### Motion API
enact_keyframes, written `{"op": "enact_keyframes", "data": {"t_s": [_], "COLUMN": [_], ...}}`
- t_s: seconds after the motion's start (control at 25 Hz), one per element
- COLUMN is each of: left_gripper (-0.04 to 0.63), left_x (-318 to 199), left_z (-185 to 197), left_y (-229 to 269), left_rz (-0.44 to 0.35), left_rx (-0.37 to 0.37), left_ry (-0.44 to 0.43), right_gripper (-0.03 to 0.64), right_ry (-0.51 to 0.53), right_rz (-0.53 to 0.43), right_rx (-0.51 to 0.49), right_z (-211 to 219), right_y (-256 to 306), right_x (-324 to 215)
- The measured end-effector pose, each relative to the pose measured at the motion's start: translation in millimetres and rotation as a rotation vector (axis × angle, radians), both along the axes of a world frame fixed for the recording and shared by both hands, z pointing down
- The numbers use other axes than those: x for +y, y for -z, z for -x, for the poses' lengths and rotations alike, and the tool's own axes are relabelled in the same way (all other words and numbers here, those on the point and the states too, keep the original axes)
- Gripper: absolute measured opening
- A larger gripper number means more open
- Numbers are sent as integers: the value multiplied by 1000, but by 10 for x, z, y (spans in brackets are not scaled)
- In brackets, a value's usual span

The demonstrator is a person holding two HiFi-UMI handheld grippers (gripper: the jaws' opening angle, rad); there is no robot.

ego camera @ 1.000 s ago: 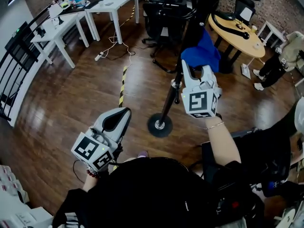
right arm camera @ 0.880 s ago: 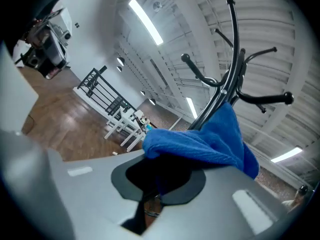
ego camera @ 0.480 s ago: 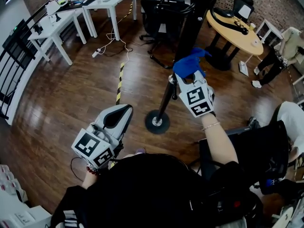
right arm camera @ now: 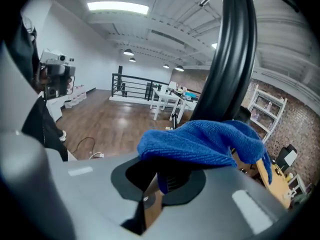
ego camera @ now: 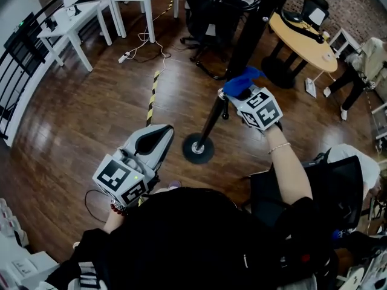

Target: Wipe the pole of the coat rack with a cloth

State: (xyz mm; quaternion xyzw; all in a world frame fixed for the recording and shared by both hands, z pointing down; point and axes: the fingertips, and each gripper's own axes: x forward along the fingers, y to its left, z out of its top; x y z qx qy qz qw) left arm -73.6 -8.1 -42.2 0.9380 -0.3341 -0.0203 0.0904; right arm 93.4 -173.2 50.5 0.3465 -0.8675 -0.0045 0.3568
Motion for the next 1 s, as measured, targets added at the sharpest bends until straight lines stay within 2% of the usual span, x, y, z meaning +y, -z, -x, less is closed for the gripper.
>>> {"op": "enact_keyframes", "data": {"t_s": [0.16, 0.32, 0.48, 0.64, 0.84, 1.0], "left_gripper": [6, 6, 6, 6, 6, 6], "left_x": [-16, -3, 13, -8, -9, -45], "left_z": [22, 17, 19, 49, 38, 29], "left_y": [18, 20, 28, 20, 13, 19], "left_rz": [-10, -11, -14, -12, -16, -18], "left_rx": [5, 6, 7, 12, 8, 5], "left_ry": [11, 13, 13, 20, 21, 18], "right_gripper": [23, 23, 23, 23, 23, 23], "right_ry": [3, 39, 101, 125, 145, 178], "right_rz": [69, 180, 317, 389, 578, 628], "right_rx": [-52, -76, -162, -216, -433, -557], "right_z": [14, 77, 186, 208, 223, 236], "right_y": [-118, -139, -104, -65, 9, 117], "right_x": [16, 118, 269, 332, 536, 696]}}
